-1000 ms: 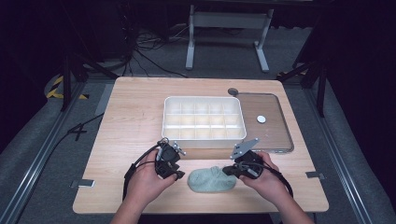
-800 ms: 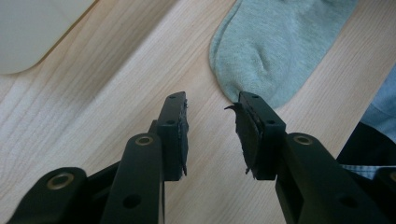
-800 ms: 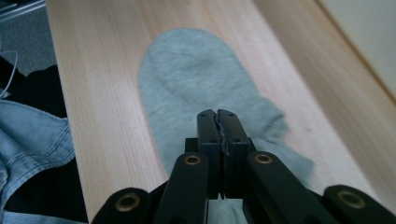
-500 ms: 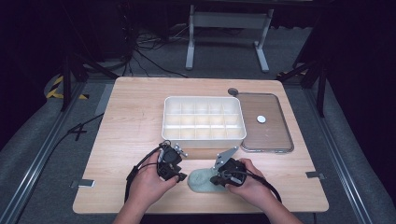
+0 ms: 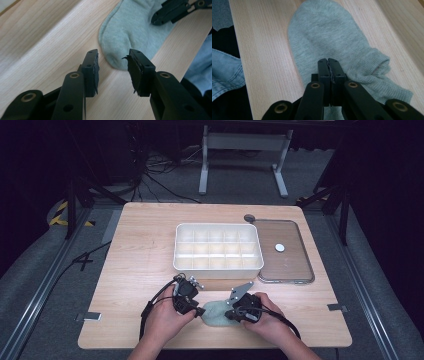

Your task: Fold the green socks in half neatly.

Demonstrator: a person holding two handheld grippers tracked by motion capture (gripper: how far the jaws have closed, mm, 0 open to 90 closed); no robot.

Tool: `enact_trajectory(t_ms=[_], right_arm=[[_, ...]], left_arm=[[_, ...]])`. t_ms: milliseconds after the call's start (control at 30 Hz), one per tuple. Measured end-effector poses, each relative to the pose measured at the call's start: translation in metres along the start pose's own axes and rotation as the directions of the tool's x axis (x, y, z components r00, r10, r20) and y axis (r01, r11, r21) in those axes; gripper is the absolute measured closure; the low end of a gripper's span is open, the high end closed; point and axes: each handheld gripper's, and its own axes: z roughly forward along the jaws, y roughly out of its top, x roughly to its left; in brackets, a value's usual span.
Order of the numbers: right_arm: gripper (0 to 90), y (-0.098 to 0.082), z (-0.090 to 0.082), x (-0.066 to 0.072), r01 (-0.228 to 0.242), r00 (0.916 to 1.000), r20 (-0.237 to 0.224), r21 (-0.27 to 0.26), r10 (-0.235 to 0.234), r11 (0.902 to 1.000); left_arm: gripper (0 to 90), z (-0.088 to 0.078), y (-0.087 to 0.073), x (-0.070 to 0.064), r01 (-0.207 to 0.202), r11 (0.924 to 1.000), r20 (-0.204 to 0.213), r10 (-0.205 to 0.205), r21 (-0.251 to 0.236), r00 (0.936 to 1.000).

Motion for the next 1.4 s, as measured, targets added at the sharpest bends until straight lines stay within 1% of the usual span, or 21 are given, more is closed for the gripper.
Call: enact_trajectory(t_ms=[67, 133, 300, 333, 400, 433, 467, 567, 633, 667, 700, 733, 833, 1000, 1067, 1167, 1200, 1233, 1267, 1333, 1400], right_arm=[[89.7, 0.000, 0.000, 0.000, 0.005, 1.0000, -0.001, 0.003, -0.005, 1.0000], [89.6, 0.000, 0.000, 0.000, 0.004, 1.0000, -0.001, 0.003, -0.004, 1.0000], [89.6, 0.000, 0.000, 0.001, 0.000, 1.0000, 0.001, 0.000, 0.000, 1.0000], [89.6, 0.000, 0.000, 0.001, 0.002, 1.0000, 0.003, 0.002, -0.002, 1.0000], [89.6, 0.000, 0.000, 0.002, 0.002, 1.0000, 0.008, 0.003, -0.003, 1.0000], [89.5, 0.000, 0.000, 0.002, 0.004, 1.0000, 0.009, 0.002, -0.004, 1.0000], [89.5, 0.000, 0.000, 0.003, 0.003, 0.9999, 0.014, 0.003, -0.003, 1.0000], [89.5, 0.000, 0.000, 0.005, 0.008, 0.9996, 0.025, 0.007, -0.008, 0.9999], [89.4, 0.001, 0.000, 0.006, 0.011, 0.9994, 0.033, 0.010, -0.012, 0.9999], [89.4, 0.001, 0.000, 0.006, 0.011, 0.9994, 0.033, 0.010, -0.012, 0.9999], [89.4, 0.001, 0.000, 0.006, 0.010, 0.9994, 0.034, 0.010, -0.010, 0.9999], [89.3, 0.001, 0.000, 0.006, 0.010, 0.9994, 0.032, 0.011, -0.010, 0.9999], [89.2, 0.000, -0.001, 0.006, 0.008, 0.9996, 0.027, 0.013, -0.009, 0.9999], [89.3, -0.001, -0.001, 0.005, -0.001, 0.9998, 0.018, 0.004, 0.001, 1.0000], [89.1, -0.002, -0.001, 0.006, 0.003, 0.9997, 0.023, 0.003, -0.003, 1.0000], [87.0, -0.002, -0.004, 0.005, 0.010, 0.9991, 0.041, -0.021, -0.009, 0.9997], [87.6, -0.002, -0.005, 0.004, -0.001, 0.9990, 0.044, -0.038, 0.003, 0.9993], [88.7, -0.003, -0.007, 0.002, -0.018, 0.9990, 0.039, -0.061, 0.020, 0.9980], [88.8, -0.003, -0.006, 0.001, -0.035, 0.9989, 0.029, -0.066, 0.037, 0.9972], [89.1, -0.002, -0.003, 0.000, -0.041, 0.9991, 0.008, -0.055, 0.042, 0.9976], [89.2, -0.002, 0.001, 0.002, -0.027, 0.9996, 0.009, -0.047, 0.028, 0.9985]], left_arm=[[61.1, 0.006, 0.001, -0.001, 0.019, 0.9998, -0.003, -0.019, 0.001, 0.9998], [60.3, 0.013, 0.002, -0.004, 0.019, 0.9997, -0.044, -0.019, 0.012, 0.9989], [58.5, 0.017, 0.003, -0.007, 0.033, 0.9994, -0.057, -0.032, 0.014, 0.9978], [57.9, 0.019, 0.003, -0.007, 0.023, 0.9996, -0.054, -0.022, 0.018, 0.9983], [58.3, 0.021, 0.004, -0.009, 0.024, 0.9994, -0.044, -0.022, 0.025, 0.9988], [59.0, 0.022, 0.004, -0.009, 0.007, 0.9996, -0.051, -0.006, 0.027, 0.9987], [59.6, 0.022, 0.005, -0.012, 0.003, 0.9993, -0.056, -0.001, 0.036, 0.9984], [65.4, 0.025, 0.007, -0.016, 0.000, 0.9995, -0.051, 0.002, 0.031, 0.9987], [76.2, 0.027, 0.007, -0.019, 0.007, 0.9995, -0.037, -0.006, 0.031, 0.9993], [78.8, 0.027, 0.007, -0.019, 0.007, 0.9995, -0.037, -0.006, 0.031, 0.9993], [78.8, 0.027, 0.008, -0.019, 0.001, 0.9996, -0.037, 0.000, 0.030, 0.9993], [82.3, 0.027, 0.008, -0.019, 0.000, 0.9997, -0.044, 0.001, 0.026, 0.9990], [83.3, 0.025, 0.009, -0.020, -0.004, 0.9997, -0.049, 0.005, 0.024, 0.9988], [83.8, 0.018, 0.009, -0.019, 0.005, 1.0000, -0.031, -0.005, 0.002, 0.9995], [83.8, 0.013, 0.010, -0.019, 0.016, 0.9998, 0.000, -0.016, -0.008, 0.9999], [83.7, 0.010, 0.010, -0.020, 0.015, 0.9999, 0.019, -0.015, 0.002, 0.9997], [83.7, 0.008, 0.010, -0.020, 0.020, 0.9998, 0.024, -0.020, 0.009, 0.9995], [83.7, 0.008, 0.010, -0.020, 0.014, 0.9999, 0.028, -0.014, 0.001, 0.9995], [83.7, 0.006, 0.011, -0.021, 0.012, 0.9999, 0.039, -0.012, 0.000, 0.9992], [83.7, 0.003, 0.012, -0.023, 0.015, 0.9999, 0.050, -0.015, -0.004, 0.9987], [83.7, 0.000, 0.013, -0.026, -0.002, 0.9996, 0.060, 0.004, -0.028, 0.9982]])
